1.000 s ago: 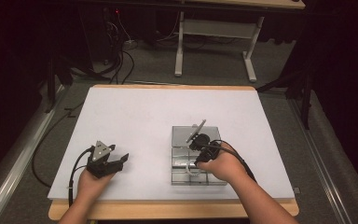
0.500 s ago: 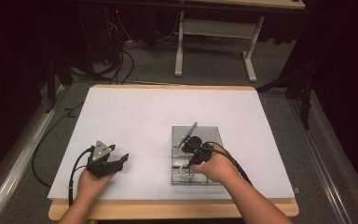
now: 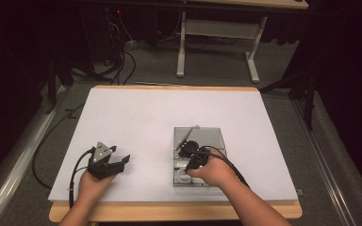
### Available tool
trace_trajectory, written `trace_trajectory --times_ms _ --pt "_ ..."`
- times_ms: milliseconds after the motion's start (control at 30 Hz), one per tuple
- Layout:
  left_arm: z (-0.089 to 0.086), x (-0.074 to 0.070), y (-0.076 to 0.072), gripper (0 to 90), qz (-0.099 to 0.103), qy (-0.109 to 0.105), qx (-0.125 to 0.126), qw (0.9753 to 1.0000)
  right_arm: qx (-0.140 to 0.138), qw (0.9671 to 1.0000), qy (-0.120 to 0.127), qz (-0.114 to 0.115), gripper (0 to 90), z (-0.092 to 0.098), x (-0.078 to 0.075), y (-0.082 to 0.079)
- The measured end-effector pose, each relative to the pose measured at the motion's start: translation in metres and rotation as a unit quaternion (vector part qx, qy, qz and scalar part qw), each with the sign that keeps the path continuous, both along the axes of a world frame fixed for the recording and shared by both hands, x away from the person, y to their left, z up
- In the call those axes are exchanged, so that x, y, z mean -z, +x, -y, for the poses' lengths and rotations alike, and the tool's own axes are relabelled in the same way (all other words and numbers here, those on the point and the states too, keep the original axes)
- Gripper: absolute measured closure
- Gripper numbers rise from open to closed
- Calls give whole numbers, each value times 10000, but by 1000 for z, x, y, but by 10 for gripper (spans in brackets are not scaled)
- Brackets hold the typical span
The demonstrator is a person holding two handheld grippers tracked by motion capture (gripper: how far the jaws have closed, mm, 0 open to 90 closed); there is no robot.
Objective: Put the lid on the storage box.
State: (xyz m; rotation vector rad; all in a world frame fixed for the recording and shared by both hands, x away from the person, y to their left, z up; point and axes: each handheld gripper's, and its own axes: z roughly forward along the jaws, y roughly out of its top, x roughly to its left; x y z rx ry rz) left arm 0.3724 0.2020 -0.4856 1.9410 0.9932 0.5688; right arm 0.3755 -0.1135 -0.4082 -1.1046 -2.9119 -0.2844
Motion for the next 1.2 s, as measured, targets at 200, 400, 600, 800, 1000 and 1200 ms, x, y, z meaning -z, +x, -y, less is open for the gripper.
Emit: trace_trajectory --times_ms 200,400,600,800,1000,1200 --pt "0 0 0 328 9 -7 -2 10000 -23 10000 -9 -39 825 -4 4 0" --pt "0 0 0 327 10 -10 -5 10000 -72 9999 -57 -71 818 -7 7 0" --pt "0 0 0 327 13 -14 -6 10000 -65 9999 -93 -77 809 -7 8 0" --pt "0 0 0 327 6 -17 -7 10000 -72 10000 -59 -20 788 -4 6 0" --pt "0 0 0 327 18 -7 -9 10000 -34 10000 -38 37 775 -2 3 0" --pt "0 0 0 327 9 -4 -10 10000 -5 10000 -46 74 780 2 -3 0"
